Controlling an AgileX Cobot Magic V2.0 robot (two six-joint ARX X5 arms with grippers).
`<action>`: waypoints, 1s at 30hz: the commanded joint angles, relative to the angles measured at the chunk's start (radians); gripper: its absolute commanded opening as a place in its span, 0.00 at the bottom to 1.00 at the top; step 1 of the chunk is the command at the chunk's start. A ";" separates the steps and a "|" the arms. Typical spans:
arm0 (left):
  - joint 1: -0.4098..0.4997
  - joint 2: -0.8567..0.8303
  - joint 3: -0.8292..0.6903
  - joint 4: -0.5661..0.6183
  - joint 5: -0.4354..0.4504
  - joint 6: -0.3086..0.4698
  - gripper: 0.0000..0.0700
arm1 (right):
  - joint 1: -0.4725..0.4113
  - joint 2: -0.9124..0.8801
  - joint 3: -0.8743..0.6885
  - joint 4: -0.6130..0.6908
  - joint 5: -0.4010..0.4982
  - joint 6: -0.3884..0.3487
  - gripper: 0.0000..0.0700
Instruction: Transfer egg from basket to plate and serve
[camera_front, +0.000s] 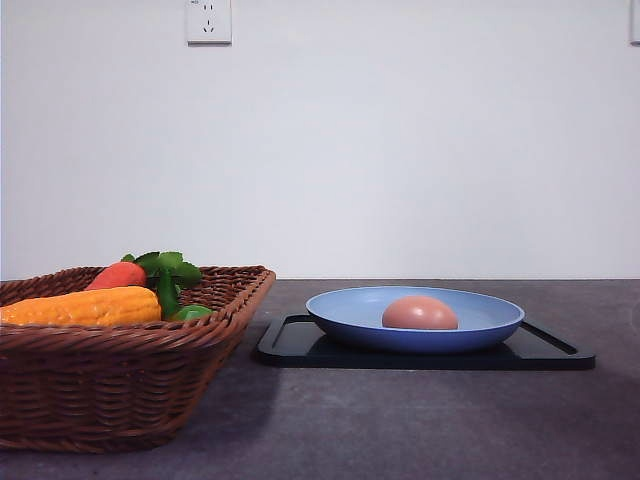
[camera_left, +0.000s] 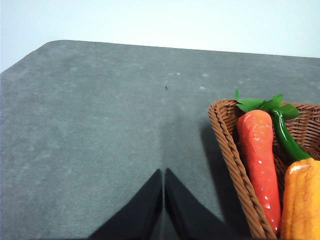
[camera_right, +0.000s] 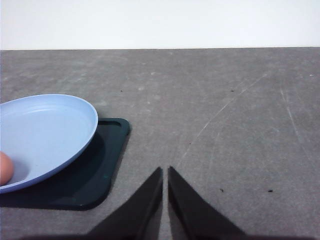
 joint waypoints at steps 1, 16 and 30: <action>0.001 -0.001 -0.016 -0.006 0.002 -0.002 0.00 | 0.002 -0.003 -0.006 0.004 0.001 0.017 0.00; 0.001 -0.001 -0.016 -0.006 0.002 -0.002 0.00 | 0.002 -0.003 -0.006 0.004 0.001 0.017 0.00; 0.001 -0.001 -0.016 -0.006 0.002 -0.002 0.00 | 0.002 -0.003 -0.006 0.004 0.001 0.017 0.00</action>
